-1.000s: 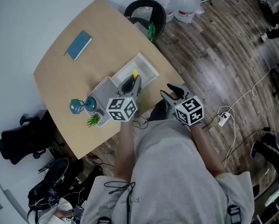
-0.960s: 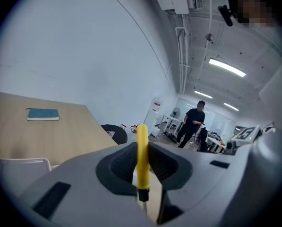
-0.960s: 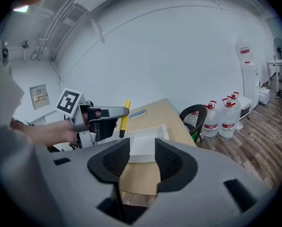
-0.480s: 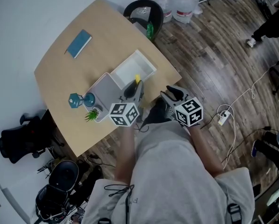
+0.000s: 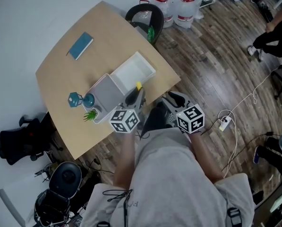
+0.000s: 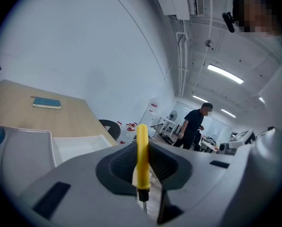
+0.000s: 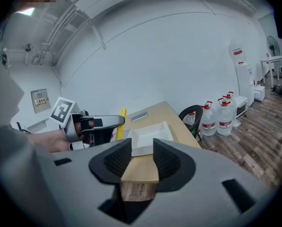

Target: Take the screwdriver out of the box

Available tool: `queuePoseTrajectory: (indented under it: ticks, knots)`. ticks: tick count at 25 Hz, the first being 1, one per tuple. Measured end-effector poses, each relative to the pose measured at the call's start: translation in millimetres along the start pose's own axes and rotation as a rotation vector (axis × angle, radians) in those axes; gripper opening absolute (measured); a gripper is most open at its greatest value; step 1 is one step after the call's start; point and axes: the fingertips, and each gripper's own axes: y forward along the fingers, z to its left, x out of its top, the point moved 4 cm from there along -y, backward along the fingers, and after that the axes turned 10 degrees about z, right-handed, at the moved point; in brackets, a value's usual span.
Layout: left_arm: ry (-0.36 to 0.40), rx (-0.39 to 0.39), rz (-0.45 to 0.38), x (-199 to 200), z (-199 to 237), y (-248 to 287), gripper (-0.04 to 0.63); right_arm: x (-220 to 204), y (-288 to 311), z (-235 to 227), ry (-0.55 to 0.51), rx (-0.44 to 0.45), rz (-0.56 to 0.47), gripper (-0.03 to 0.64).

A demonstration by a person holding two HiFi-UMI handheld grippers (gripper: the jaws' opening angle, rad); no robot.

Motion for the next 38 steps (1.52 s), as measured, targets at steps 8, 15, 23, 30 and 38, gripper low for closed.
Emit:
queuePoseTrajectory:
  ticks: [8,15,23,30,38]
  knots:
    - [0.047,-0.036,0.0,13,-7,-2,0.069,-7,-15,0,0.03,-0.019,-0.03,0.14]
    - [-0.087,-0.007,-0.078,15,3,-20,0.069,-3,-16,5,0.002,-0.026,-0.051,0.133]
    - [-0.128,0.025,-0.107,9,16,-38,0.069,-2,-16,0,0.005,-0.05,-0.051,0.114]
    - [-0.098,0.013,-0.099,8,9,-40,0.069,-9,-15,-1,0.027,-0.062,-0.03,0.114]
    - [-0.102,-0.008,-0.107,9,3,-37,0.069,-14,-14,-3,0.022,-0.065,-0.003,0.112]
